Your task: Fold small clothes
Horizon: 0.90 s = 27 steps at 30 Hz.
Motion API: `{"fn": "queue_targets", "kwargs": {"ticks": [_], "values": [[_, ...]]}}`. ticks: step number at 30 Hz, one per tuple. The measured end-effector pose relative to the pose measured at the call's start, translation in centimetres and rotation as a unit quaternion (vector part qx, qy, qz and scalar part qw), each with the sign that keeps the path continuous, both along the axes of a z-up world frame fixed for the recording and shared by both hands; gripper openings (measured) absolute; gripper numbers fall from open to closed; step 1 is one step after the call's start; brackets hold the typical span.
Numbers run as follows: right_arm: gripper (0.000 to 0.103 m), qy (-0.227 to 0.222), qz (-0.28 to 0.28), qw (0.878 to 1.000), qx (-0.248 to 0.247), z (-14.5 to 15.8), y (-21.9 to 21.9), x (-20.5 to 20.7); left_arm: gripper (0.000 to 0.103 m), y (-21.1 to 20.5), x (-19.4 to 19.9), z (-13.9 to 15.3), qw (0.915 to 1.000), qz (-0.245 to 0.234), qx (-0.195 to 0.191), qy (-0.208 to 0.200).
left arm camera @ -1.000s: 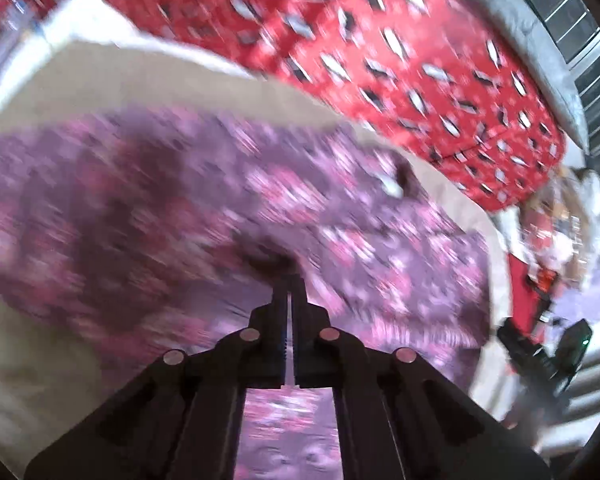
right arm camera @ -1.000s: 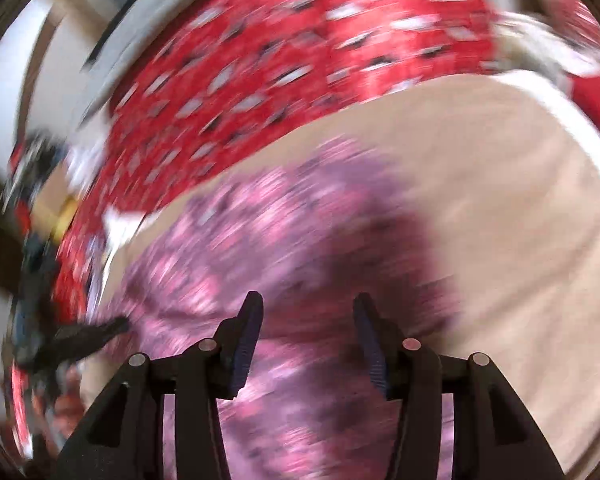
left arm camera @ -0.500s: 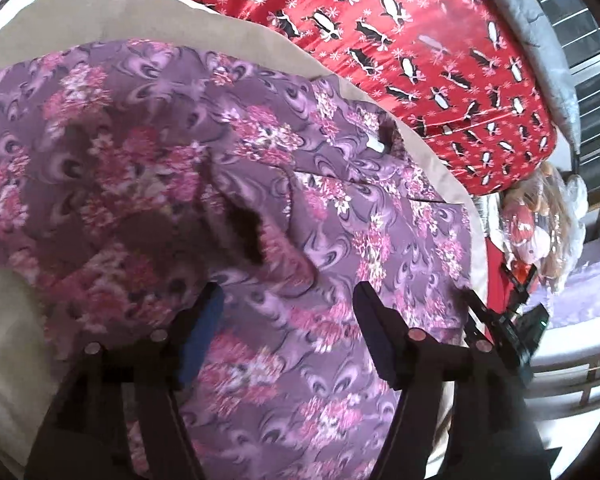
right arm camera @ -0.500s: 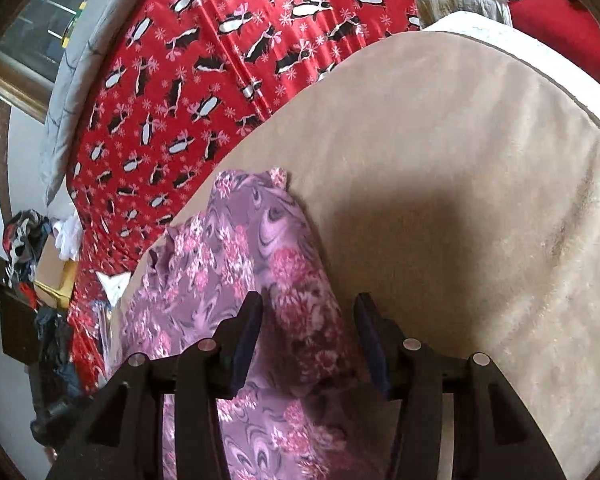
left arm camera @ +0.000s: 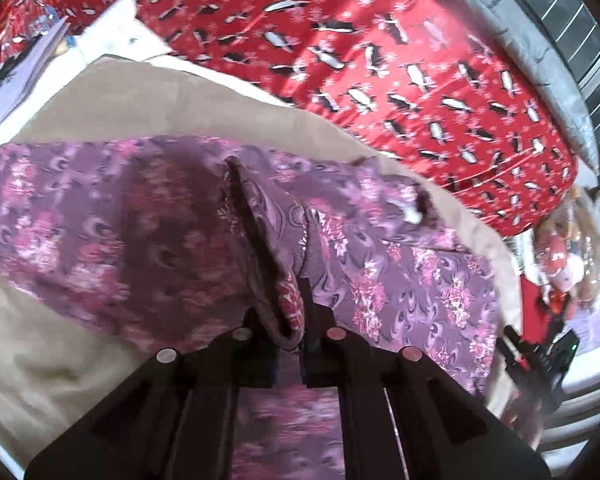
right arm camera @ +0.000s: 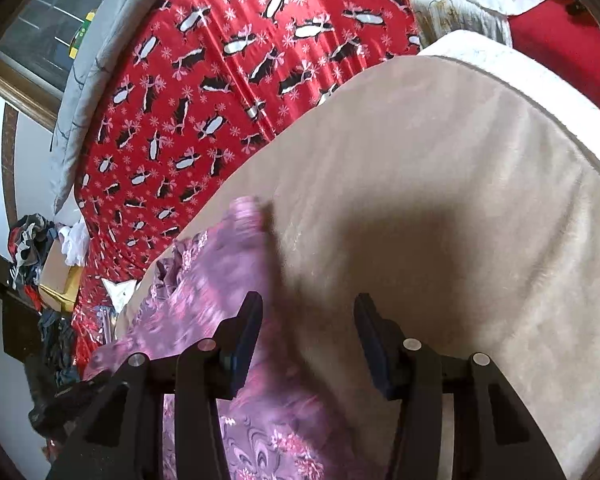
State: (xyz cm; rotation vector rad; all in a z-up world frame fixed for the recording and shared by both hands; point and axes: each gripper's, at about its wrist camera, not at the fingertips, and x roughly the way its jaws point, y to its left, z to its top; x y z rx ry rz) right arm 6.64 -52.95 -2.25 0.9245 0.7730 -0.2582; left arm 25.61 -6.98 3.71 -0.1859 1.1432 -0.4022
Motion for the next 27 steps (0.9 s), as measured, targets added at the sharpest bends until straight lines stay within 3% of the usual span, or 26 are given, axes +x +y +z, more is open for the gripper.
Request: {"fn": "queue_targets", "kwargs": {"ticks": [4,5,6,8,11,13,16,17,18,20,21,22,23,24,27], "values": [[0.047,0.018,0.047,0.999,0.019,-1.5,2.1,2.5,0.005,0.0,0.7,-1.6,0.9996,0.000,0.006,0.029],[0.029,0.019,0.076,0.997,0.019,-1.5,3.1,3.4,0.005,-0.6,0.7,-1.8,0.9995,-0.002,0.007,0.031],[0.002,0.016,0.100,0.995,0.007,-1.0,3.9,4.0,0.005,-0.8,0.7,-1.9,0.9995,-0.004,0.005,0.030],[0.002,0.008,0.108,0.992,-0.058,1.0,4.8,4.0,0.005,-1.0,0.6,-2.1,0.9995,-0.010,-0.001,0.029],[0.001,-0.021,0.053,0.995,-0.076,2.5,2.9,2.6,0.005,-1.2,0.5,-3.1,0.9991,-0.019,0.004,0.038],[0.000,0.018,0.046,0.995,-0.085,1.7,1.9,2.8,0.005,-1.2,0.6,-4.1,0.9983,-0.022,0.008,0.054],[0.009,0.014,0.033,0.999,-0.024,0.7,1.1,2.6,0.005,-0.6,0.6,-5.0,0.9975,-0.016,0.003,0.068],[0.017,-0.013,0.022,1.000,0.007,0.4,0.9,2.5,0.005,-0.4,0.6,-5.0,0.9975,-0.012,-0.002,0.070],[0.038,-0.025,0.021,0.999,0.018,0.2,1.0,2.5,0.005,-0.3,0.6,-5.0,0.9973,-0.011,-0.004,0.072],[0.061,-0.015,0.027,0.999,0.011,-0.2,1.8,3.2,0.005,-0.3,0.7,-4.8,0.9971,-0.011,-0.007,0.076],[0.060,0.003,0.048,0.999,-0.008,-0.5,2.7,4.2,0.005,-0.3,0.7,-4.6,0.9971,-0.011,-0.009,0.074],[0.055,0.011,0.071,0.997,-0.025,-0.6,3.5,5.1,0.005,-0.3,0.7,-4.3,0.9972,-0.013,-0.011,0.073],[0.011,0.018,0.097,0.994,-0.048,-0.3,4.3,5.9,0.005,-0.4,0.7,-4.1,0.9973,-0.015,-0.015,0.070],[0.005,0.021,0.107,0.992,-0.066,0.2,4.9,6.3,0.005,-0.5,0.8,-3.8,0.9975,-0.017,-0.018,0.067],[0.005,-0.023,0.066,0.994,-0.083,1.6,3.8,5.5,0.013,-0.7,0.8,-3.8,0.9982,-0.023,-0.006,0.055]]}}
